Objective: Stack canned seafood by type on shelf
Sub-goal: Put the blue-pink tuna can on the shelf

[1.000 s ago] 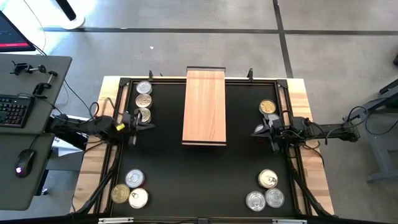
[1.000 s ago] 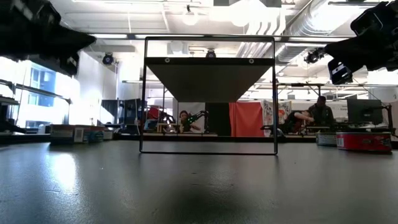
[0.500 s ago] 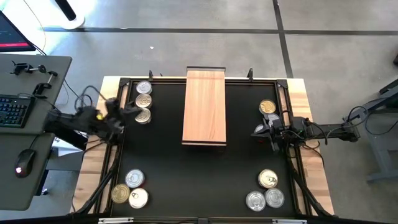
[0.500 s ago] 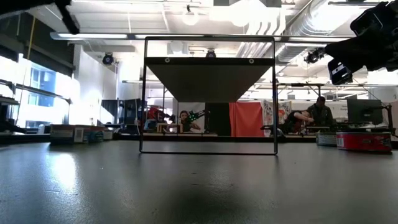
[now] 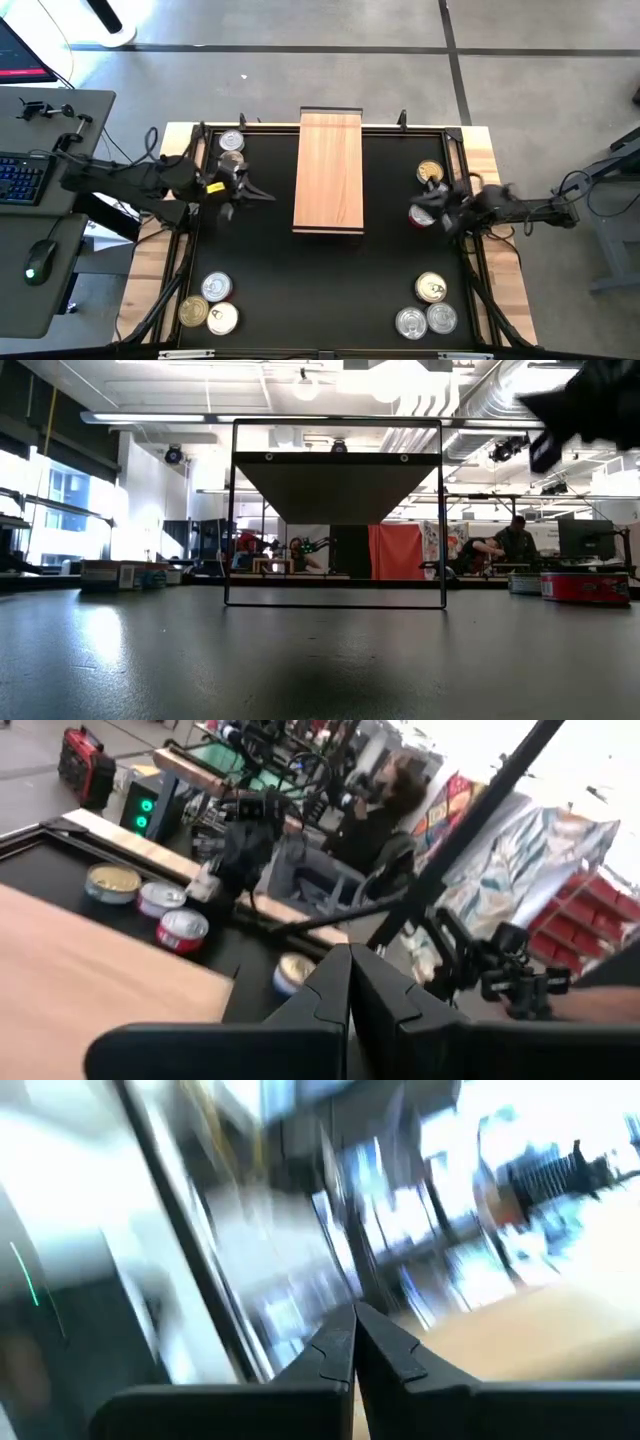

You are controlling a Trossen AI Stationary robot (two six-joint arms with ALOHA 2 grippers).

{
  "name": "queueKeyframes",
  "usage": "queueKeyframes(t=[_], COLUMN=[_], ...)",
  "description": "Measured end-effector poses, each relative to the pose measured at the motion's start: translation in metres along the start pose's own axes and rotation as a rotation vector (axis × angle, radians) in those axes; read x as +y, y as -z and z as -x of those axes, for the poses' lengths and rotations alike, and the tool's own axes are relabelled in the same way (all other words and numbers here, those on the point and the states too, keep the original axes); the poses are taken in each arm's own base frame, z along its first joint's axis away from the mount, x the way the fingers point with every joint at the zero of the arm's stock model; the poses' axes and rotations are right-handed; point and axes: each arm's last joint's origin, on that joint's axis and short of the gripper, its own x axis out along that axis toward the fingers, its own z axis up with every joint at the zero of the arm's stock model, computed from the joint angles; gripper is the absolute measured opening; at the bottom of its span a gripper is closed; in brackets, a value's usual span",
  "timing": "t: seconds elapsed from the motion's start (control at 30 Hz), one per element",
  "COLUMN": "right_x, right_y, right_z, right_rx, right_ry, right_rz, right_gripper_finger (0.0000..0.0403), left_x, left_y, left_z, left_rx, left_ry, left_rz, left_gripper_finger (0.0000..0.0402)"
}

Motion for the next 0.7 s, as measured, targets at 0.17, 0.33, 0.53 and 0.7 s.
queueKeyframes(t=[0.17,0.33,0.53,0.7], right_x=[0.008,0.027,0.04,0.058], right_y=[-0.03,-0.049,-0.036,-0.001], right_z=[0.003,-0.026,-0.083,-0.09], right_rx=[-0.369,-0.189,0.535,1.196], right_ry=[-0.01,-0.131,0.067,0.365], right_rz=[-0.29,-0.264,-0.408,-0.564], right_gripper_finger=[0.0,0.0,0.0,0.0], left_x=[-0.002,0.007,0.013,0.016], left_y=[-0.002,-0.005,-0.015,0.003], left_z=[-0.018,-0.027,-0.019,-0.016], left_rx=[-0.066,-0.086,-0.043,0.129], left_ry=[0.013,-0.023,0.038,-0.008], left_rz=[0.022,0.01,-0.031,-0.065], left_gripper_finger=[0.0,0.0,0.0,0.0])
